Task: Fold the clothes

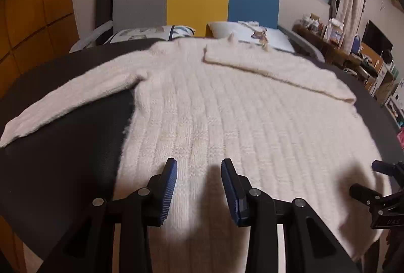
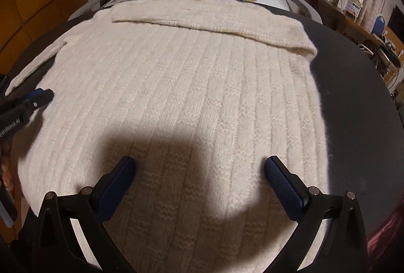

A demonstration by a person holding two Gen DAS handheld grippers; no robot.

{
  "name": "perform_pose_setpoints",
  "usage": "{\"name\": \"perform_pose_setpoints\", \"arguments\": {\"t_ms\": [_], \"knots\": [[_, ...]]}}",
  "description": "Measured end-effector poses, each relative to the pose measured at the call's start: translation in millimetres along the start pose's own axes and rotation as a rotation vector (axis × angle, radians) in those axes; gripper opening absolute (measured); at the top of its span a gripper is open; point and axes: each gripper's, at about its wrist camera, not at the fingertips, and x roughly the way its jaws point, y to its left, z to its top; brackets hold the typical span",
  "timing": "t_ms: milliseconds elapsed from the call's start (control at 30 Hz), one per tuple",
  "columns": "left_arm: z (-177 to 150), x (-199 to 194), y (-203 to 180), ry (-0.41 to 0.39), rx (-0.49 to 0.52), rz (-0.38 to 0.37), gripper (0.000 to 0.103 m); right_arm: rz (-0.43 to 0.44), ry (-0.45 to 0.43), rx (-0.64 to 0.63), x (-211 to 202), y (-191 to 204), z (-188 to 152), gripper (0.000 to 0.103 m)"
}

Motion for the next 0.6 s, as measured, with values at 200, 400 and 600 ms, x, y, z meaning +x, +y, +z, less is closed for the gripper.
{"name": "perform_pose_setpoints", "arguments": {"t_ms": [200,400,600], "knots": [[-22.5,2.9,-1.4,0.025,0.056,0.01,0.04,0.014,-0.019,0.011,-16.8,-6.8,-32.6,0.103],[-11.8,-5.7,3.1,0.025,0.009,-0.027,0.04,0.038,-0.015,0.009,-19.4,-9.4,-33.7,0.103],[-2.6,1.2,-10.1,0.004,0.068,-0.101,0.04,0.032,-0.047,0.0,-14.1,-15.5,20.3,0.103]]}}
